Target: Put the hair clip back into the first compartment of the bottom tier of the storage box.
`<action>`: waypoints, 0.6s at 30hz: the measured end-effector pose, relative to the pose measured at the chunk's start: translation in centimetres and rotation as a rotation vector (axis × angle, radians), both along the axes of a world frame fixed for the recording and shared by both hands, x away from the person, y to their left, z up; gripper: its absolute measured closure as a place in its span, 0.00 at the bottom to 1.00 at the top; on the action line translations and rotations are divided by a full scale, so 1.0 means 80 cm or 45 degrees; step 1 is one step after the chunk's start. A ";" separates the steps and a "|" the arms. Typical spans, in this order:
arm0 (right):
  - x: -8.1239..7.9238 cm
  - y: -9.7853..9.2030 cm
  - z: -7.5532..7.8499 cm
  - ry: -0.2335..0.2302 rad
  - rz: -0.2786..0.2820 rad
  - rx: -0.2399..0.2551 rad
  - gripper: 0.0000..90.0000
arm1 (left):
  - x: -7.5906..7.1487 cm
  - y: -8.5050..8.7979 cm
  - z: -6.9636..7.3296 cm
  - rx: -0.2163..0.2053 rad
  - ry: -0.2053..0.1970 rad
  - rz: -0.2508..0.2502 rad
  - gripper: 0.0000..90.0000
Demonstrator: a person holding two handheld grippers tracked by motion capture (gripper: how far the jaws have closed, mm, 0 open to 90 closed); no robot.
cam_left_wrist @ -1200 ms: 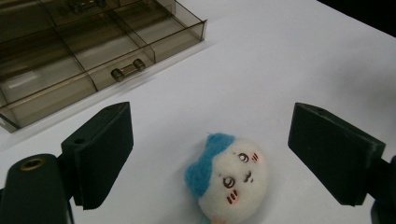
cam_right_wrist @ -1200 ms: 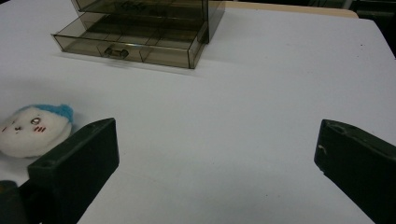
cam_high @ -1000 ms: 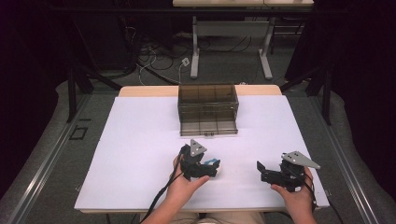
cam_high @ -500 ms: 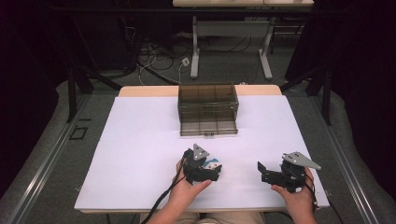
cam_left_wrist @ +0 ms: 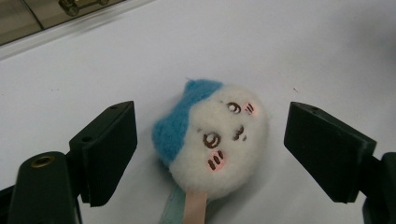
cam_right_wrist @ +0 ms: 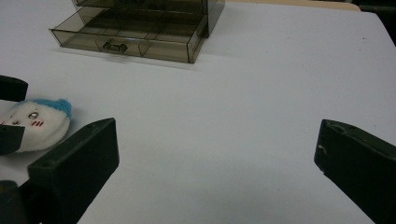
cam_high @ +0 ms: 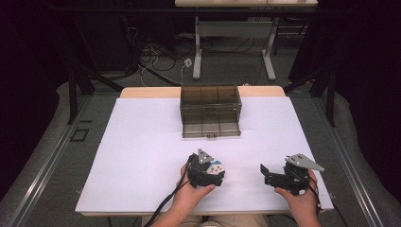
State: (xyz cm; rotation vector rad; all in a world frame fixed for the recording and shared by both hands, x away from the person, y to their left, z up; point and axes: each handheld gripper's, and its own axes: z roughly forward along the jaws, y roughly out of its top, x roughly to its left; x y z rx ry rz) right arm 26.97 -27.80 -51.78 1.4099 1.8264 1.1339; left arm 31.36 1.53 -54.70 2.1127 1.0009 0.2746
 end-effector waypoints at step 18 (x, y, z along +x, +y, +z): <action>0.001 0.000 -0.001 0.012 0.009 -0.008 0.00 | 0.002 -0.003 -0.008 0.062 0.057 -0.011 0.23</action>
